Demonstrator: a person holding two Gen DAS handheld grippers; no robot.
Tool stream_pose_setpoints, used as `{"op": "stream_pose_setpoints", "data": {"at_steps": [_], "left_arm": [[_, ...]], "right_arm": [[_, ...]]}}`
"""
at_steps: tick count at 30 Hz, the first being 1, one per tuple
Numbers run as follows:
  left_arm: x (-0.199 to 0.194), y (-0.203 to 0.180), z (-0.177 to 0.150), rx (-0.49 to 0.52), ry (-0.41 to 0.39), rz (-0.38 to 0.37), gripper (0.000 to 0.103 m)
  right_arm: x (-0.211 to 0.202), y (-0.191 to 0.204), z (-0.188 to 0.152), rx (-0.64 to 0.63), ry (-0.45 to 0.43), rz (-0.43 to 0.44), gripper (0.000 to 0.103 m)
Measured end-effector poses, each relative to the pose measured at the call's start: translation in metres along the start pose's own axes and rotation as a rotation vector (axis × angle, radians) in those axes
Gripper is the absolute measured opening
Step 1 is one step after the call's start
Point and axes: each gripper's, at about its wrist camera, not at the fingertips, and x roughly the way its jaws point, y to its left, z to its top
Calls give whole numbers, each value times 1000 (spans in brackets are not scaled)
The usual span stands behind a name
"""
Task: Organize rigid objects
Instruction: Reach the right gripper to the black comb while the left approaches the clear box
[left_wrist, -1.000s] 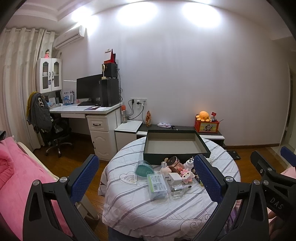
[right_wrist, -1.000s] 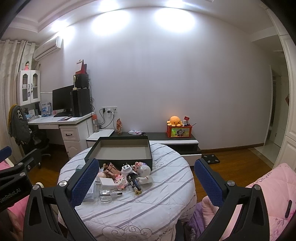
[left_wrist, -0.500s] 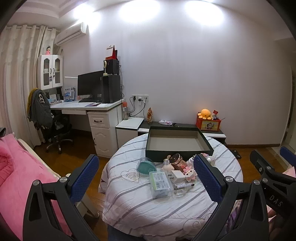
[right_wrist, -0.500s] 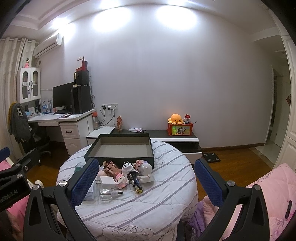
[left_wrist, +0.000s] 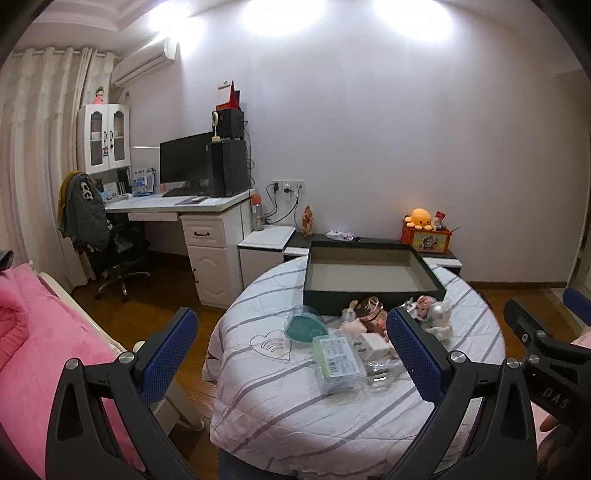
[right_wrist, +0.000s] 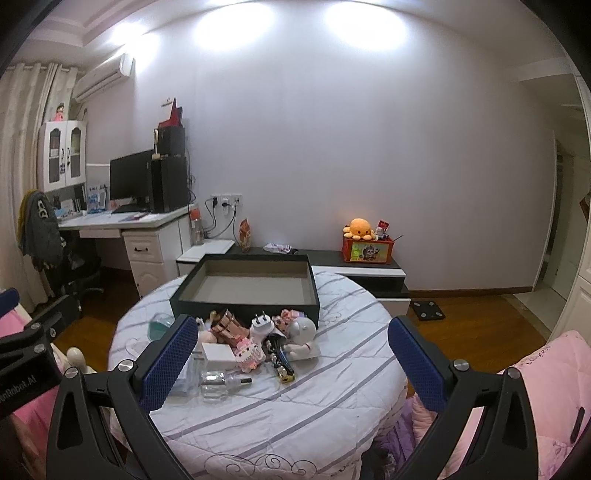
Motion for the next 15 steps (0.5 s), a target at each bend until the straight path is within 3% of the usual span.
{"op": "stream_pose_setpoints", "data": {"at_steps": [15], "left_arm": [[123, -13, -58, 25, 261, -39, 103]], "right_arm": [[120, -19, -49, 9, 265, 46, 103]]}}
